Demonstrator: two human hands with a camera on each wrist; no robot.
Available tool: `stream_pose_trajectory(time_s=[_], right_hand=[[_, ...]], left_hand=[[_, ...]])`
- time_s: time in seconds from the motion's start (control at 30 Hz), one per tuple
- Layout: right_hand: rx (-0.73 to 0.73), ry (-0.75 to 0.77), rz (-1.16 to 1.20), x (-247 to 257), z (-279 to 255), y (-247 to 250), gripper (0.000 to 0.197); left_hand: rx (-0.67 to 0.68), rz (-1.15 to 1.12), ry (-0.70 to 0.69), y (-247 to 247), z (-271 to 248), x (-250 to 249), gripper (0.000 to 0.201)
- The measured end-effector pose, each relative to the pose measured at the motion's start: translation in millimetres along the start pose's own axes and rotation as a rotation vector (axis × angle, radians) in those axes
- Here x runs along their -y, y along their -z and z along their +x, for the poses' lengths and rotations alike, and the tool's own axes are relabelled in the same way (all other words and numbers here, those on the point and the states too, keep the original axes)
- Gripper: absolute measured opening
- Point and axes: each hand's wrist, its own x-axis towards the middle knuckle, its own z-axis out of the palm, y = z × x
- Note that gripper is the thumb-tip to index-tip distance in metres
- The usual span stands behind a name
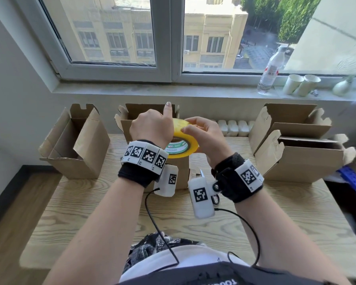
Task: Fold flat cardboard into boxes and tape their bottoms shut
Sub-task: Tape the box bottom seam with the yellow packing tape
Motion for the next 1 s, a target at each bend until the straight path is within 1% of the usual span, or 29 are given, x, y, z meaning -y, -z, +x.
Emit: stream_pose_trajectory(time_s=[0.1, 0.2, 0.33, 0.37, 0.47, 0.6, 0.67, 0.7, 0.83, 0.93, 1.0], right_hand=[[-0.037, 0.003, -0.001, -0.8, 1.7, 1.9, 0.034], [-0.04, 0.0, 0.017, -4.2, 3.8, 3.3, 0.027], [-0.088, 0.073, -0.086, -9.4, 7.8, -0.5, 0.042], [-0.094, 0.092, -0.114, -10.7, 8.2, -0.6, 0.039], [-0.109, 0.117, -0.187, -15.4, 12.3, 2.3, 0.023], [-0.112, 0.117, -0.238, -16.8, 15.9, 4.7, 0.022], [-0.106, 0.128, -0.249, -16.4, 18.1, 4.9, 0.013], [-0.108, 0.128, -0.242, -17.2, 19.2, 4.8, 0.012], [-0.107, 0.075, -0.113, -21.3, 26.2, 2.6, 0.028], [-0.111, 0.077, -0.113, -25.0, 30.0, 2.8, 0.029], [-0.118, 0.085, -0.11, -29.3, 31.7, 3.0, 0.025]], left_hand=[[0.005, 0.006, 0.002, -3.7, 2.7, 0.8, 0.068], [0.028, -0.016, 0.02, -4.5, 6.3, 1.1, 0.068], [0.053, -0.044, 0.039, -8.3, 11.1, -0.2, 0.072], [0.059, -0.047, 0.043, -10.5, 11.8, 0.0, 0.073], [0.079, -0.037, 0.044, -16.3, 14.5, 0.6, 0.078], [0.11, -0.023, 0.031, -19.8, 16.1, 0.0, 0.079], [0.108, -0.016, 0.024, -21.1, 17.8, 0.5, 0.079], [0.103, -0.011, 0.02, -21.8, 18.7, 1.0, 0.079], [0.079, 0.003, -0.003, -23.0, 21.5, 1.0, 0.077], [0.062, 0.011, -0.025, -25.4, 21.6, 0.0, 0.077], [0.047, 0.034, -0.046, -29.0, 21.1, -0.1, 0.079]])
